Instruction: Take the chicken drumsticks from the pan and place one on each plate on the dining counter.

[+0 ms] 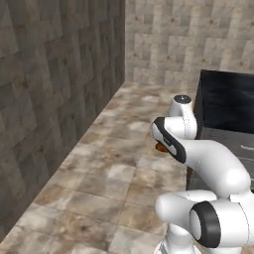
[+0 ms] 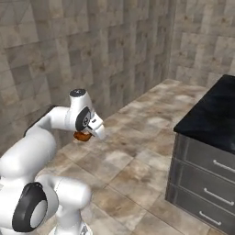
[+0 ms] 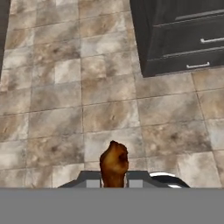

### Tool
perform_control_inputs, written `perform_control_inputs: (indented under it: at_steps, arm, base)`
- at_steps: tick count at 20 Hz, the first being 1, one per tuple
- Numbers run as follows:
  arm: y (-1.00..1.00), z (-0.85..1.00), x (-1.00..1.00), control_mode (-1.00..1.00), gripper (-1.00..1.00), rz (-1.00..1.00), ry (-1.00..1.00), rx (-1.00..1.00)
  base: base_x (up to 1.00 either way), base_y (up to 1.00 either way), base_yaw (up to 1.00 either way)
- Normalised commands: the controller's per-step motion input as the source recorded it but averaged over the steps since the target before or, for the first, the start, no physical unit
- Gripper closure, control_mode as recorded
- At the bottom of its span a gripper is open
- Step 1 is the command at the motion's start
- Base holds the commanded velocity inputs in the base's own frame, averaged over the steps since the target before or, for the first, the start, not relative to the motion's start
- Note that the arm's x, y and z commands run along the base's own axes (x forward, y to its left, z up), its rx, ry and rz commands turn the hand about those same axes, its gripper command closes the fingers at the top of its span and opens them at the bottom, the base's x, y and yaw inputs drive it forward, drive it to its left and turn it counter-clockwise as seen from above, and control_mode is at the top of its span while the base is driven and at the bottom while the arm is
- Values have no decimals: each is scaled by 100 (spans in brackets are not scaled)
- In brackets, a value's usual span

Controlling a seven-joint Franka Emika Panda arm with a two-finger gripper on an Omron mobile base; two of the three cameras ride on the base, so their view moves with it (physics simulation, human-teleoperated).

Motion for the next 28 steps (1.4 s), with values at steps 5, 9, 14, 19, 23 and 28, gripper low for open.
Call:
perform_control_inputs:
  at_steps: [5,9,14,19,23,28]
  arm:
    - [0,0,0,100,100,0,0,0]
    - [0,0,0,100,100,0,0,0]
    - [0,0,0,100,100,0,0,0]
    - [0,0,0,100,100,0,0,0]
    - [0,0,0,100,100,0,0,0]
    - [0,0,0,100,100,0,0,0]
  base:
    - [100,43,-22]
    - [100,42,-25]
    - [100,40,-28]
    - [100,38,-29]
    - [100,37,-29]
    - [99,37,-33]
